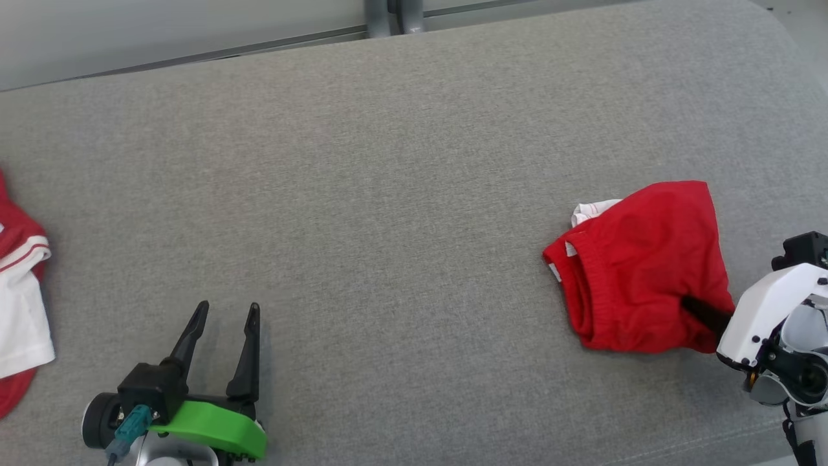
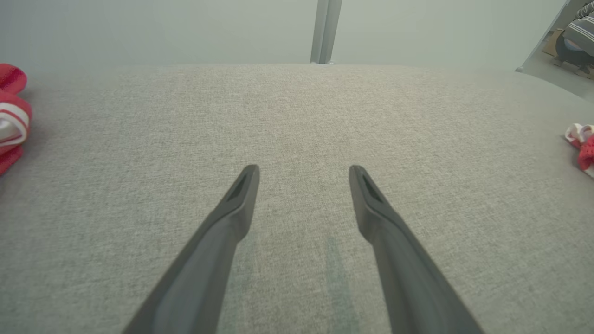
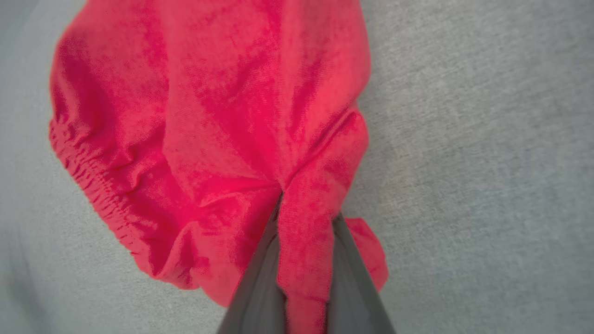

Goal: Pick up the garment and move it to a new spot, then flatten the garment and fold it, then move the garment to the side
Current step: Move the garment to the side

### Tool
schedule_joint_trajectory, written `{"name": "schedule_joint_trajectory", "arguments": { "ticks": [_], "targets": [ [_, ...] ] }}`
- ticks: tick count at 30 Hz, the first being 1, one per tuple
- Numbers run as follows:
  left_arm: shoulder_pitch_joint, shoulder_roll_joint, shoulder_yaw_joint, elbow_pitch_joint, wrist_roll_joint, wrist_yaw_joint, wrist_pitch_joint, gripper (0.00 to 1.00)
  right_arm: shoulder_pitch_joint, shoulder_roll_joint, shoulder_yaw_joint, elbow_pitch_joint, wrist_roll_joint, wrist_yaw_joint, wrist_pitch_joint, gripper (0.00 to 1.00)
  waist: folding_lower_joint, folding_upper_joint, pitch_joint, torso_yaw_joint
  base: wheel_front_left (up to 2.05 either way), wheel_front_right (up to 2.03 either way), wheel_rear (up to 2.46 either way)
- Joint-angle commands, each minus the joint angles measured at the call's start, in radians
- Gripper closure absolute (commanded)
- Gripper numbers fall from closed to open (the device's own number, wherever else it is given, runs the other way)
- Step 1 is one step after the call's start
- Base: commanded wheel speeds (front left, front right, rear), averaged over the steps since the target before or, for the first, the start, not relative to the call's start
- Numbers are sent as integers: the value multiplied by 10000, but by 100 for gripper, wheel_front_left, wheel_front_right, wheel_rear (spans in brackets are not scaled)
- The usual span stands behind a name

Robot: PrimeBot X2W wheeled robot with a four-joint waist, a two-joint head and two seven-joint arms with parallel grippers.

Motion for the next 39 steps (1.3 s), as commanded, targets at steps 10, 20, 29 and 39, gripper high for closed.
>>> {"name": "schedule_joint_trajectory", "arguments": {
  "ticks": [10,20,29,39],
  "targets": [
    [-824,68,-572,-29,52,-27,-2,0,-1591,-1792,1410,409,-1511,4,-1530,100,0,89,908,-565,0,0,0],
    [-1184,196,-999,21,-6,-27,0,0,-4295,-3233,1949,1556,-2856,3,-1943,100,0,89,1667,34,0,0,0],
    [-1138,417,-1078,-21,20,-8,84,0,-4738,-3414,867,3099,-3750,3,-2286,100,0,89,1980,155,0,0,0],
    [-1242,444,-1200,-289,13,132,332,0,-4731,-2767,-153,4072,-5497,1,-3517,0,0,89,2032,25,0,0,0]
  ]
}}
